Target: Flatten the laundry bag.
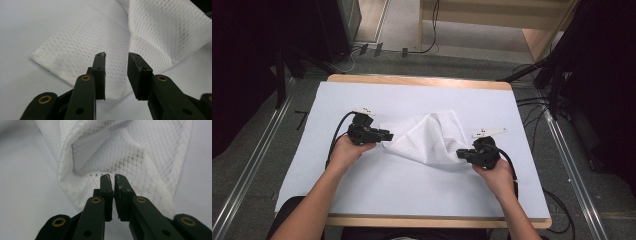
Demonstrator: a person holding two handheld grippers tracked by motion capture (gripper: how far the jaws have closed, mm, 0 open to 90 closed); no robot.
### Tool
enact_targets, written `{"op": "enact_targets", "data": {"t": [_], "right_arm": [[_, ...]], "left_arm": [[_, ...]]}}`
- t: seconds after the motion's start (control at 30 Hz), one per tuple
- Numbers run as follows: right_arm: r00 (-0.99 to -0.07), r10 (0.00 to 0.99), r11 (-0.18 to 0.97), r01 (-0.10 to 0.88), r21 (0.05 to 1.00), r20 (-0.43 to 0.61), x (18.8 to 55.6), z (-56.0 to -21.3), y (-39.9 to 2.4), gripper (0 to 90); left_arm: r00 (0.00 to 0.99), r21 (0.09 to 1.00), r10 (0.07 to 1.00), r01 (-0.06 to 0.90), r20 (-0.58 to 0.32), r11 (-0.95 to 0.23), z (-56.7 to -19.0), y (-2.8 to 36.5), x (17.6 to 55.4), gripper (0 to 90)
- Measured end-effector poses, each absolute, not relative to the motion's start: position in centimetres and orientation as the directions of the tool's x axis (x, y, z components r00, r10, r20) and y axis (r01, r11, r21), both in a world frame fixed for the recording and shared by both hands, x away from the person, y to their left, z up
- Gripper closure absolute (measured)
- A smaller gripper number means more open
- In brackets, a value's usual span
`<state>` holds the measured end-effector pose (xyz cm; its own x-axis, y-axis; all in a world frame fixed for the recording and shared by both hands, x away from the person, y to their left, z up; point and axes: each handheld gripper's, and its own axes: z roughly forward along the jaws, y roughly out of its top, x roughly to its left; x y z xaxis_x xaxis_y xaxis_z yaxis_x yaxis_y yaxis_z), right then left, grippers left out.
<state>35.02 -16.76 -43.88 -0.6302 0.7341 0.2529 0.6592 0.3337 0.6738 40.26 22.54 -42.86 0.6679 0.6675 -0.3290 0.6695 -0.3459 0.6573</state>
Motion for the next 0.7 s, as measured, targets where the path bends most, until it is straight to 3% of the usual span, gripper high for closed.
{"op": "enact_targets", "data": {"t": [0.6, 0.7], "right_arm": [[-0.649, 0.724, 0.310, 0.608, 0.731, 0.233, 39.8, -41.1, -13.3, 65.2], [-0.650, 0.723, 0.299, 0.602, 0.740, 0.237, 40.8, -40.8, -12.6, 57.8]], "left_arm": [[0.672, 0.661, 0.671, 0.662, -0.314, -0.354, -42.6, 22.6, 40.2, 61.8], [0.671, 0.660, 0.674, 0.661, -0.309, -0.356, -42.5, 22.8, 40.1, 61.3]]}}
